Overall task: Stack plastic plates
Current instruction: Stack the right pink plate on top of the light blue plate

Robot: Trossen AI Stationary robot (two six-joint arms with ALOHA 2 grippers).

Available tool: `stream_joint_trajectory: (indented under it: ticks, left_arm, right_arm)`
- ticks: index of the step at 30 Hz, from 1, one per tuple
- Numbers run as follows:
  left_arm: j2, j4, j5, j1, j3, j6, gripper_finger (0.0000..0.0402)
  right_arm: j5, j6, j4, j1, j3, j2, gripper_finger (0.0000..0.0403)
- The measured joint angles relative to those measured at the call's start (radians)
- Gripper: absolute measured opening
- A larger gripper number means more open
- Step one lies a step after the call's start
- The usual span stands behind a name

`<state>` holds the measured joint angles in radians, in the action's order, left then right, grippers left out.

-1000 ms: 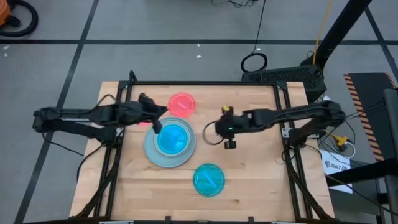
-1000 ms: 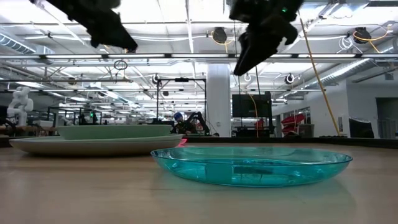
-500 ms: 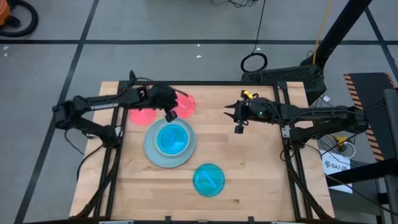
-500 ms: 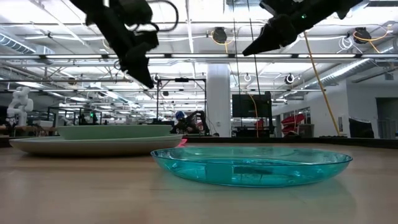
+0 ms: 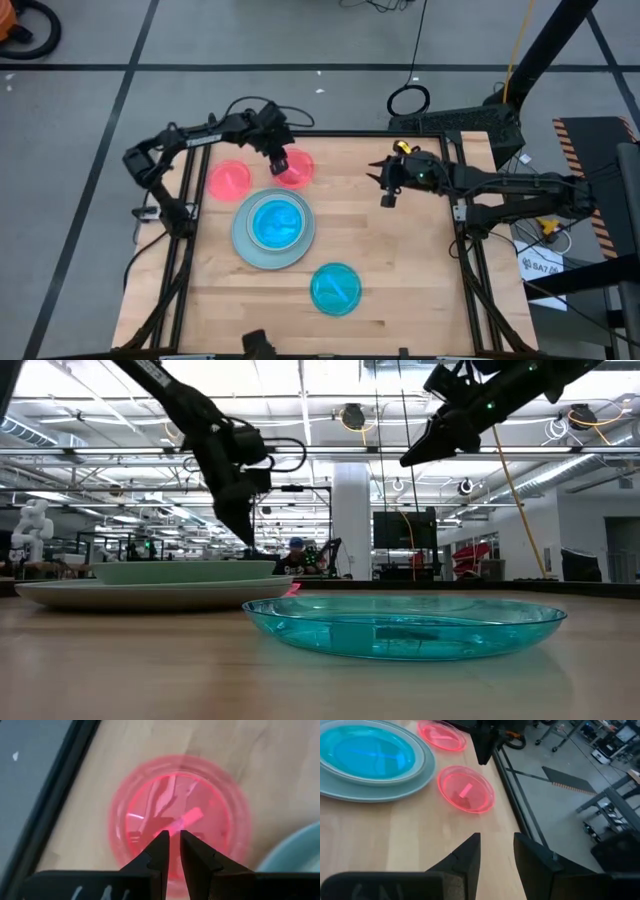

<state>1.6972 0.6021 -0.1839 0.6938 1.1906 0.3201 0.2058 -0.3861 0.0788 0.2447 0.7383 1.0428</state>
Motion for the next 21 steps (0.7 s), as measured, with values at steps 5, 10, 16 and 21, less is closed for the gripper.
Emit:
stream_joint_trajectory:
  ticks: [5,10,16,21]
  left_arm:
    - [0.077,0.028,-0.003,0.042,0.067,0.132,0.0051]
    - [0.121,0.032,-0.03,0.08,0.097,0.149,0.0051]
    - [0.144,0.039,-0.13,0.107,0.1,0.168,0.0052]
    - [0.144,0.047,-0.132,0.111,0.1,0.189,0.0052]
  right_arm:
    - [-0.001,0.004,0.013,0.029,0.0,0.0,0.0109]
    - [-0.061,0.007,0.014,0.051,0.0,0.0,0.0109]
    - [-0.088,0.011,0.007,0.076,0.0,0.005,0.0109]
    - [-0.106,0.018,0.007,0.094,0.0,0.021,0.0109]
